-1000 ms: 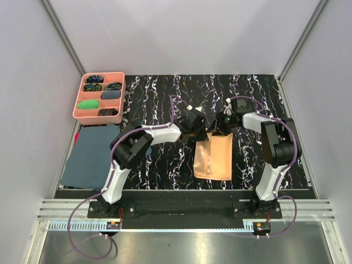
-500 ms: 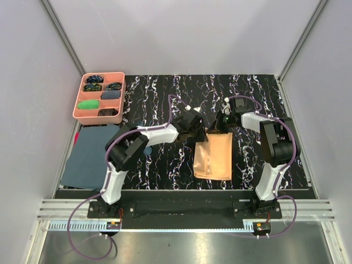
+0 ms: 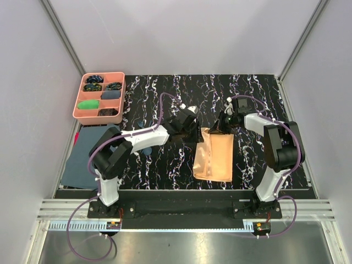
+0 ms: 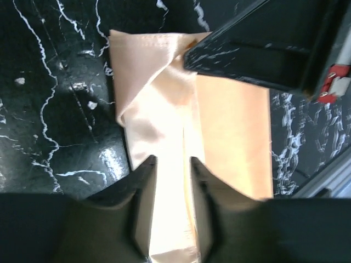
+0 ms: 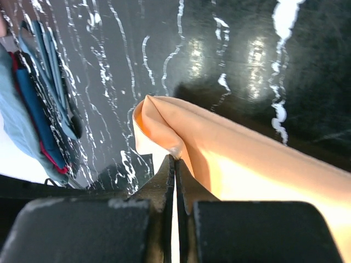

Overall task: Fold the napkin into a case and place the utensils inside
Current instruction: Fold the lower triangle-folded napkin at the center of the board.

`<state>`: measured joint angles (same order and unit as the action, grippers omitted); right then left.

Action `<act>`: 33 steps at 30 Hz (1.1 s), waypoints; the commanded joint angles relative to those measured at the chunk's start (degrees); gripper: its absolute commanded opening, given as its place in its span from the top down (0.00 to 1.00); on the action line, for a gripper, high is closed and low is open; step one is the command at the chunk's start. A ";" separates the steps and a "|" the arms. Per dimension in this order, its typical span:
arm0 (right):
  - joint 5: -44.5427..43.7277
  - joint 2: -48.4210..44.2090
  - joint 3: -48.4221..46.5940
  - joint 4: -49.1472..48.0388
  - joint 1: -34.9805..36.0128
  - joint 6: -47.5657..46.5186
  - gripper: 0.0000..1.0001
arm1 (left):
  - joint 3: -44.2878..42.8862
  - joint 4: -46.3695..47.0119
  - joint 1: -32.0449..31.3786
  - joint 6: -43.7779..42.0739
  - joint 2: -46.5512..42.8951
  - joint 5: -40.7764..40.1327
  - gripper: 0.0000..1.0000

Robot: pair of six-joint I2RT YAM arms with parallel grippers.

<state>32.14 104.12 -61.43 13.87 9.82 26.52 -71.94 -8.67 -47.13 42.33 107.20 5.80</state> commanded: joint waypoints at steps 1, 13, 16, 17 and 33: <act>0.20 1.18 0.43 0.90 -0.68 -1.13 1.00 | -3.54 -0.99 -1.46 -3.64 1.78 -2.96 0.56; 7.32 -0.58 1.75 0.98 -2.97 8.54 1.00 | -15.77 -7.77 -8.41 -7.08 10.48 -21.44 0.37; 8.55 -1.46 1.93 0.90 -3.06 9.86 1.00 | -17.09 -8.38 -8.76 -7.17 11.72 -24.25 0.36; 8.81 -1.81 2.10 0.46 -2.97 10.56 1.00 | -18.31 -9.34 -8.94 -7.17 12.50 -24.96 0.36; 10.22 -3.30 3.95 -1.30 -2.97 12.07 1.00 | -20.87 -10.23 -9.11 -7.70 14.62 -23.56 0.79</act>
<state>40.25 103.55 -57.93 13.87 6.85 38.46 -90.43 -20.01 -56.14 35.22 121.34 -17.37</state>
